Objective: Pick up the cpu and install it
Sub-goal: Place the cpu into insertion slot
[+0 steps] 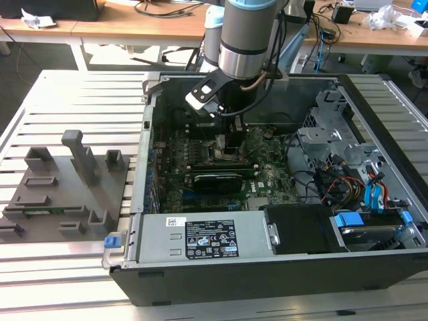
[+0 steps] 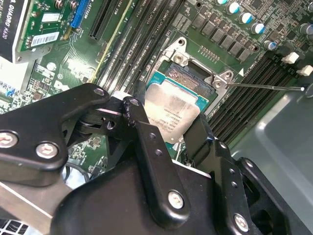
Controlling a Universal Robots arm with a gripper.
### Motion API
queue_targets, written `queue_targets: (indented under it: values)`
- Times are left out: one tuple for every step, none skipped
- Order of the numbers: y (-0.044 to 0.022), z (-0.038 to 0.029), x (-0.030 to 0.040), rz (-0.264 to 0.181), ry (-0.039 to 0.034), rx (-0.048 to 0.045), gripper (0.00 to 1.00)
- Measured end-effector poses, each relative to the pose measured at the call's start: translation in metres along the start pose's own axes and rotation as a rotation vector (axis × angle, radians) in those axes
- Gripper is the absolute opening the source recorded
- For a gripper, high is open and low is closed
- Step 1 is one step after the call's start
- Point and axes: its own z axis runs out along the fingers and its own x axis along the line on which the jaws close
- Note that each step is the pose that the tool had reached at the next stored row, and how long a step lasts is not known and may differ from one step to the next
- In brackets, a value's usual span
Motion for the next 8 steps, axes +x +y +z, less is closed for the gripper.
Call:
queue_targets:
  values:
    - [0.0001, 0.0010, 0.0000, 0.000, 0.0000, 0.0000, 0.55]
    - [0.0003, 0.0016, 0.0000, 0.000, 0.0000, 0.0000, 0.55]
    - [0.0003, 0.0021, 0.0001, 0.000, -0.0001, 0.0000, 0.55]
    - [0.0004, 0.0026, 0.0001, 0.000, 0.0000, 0.0000, 0.55]
    - [0.0005, 0.0031, 0.0001, 0.000, 0.0000, 0.0000, 0.55]
    - [0.0006, 0.0040, 0.0001, 0.000, 0.0000, 0.0000, 0.55]
    - [0.0006, 0.0052, 0.0002, 0.000, 0.0000, 0.0000, 0.55]
    - [0.0007, 0.0057, 0.0002, 0.000, -0.0001, 0.0000, 0.55]
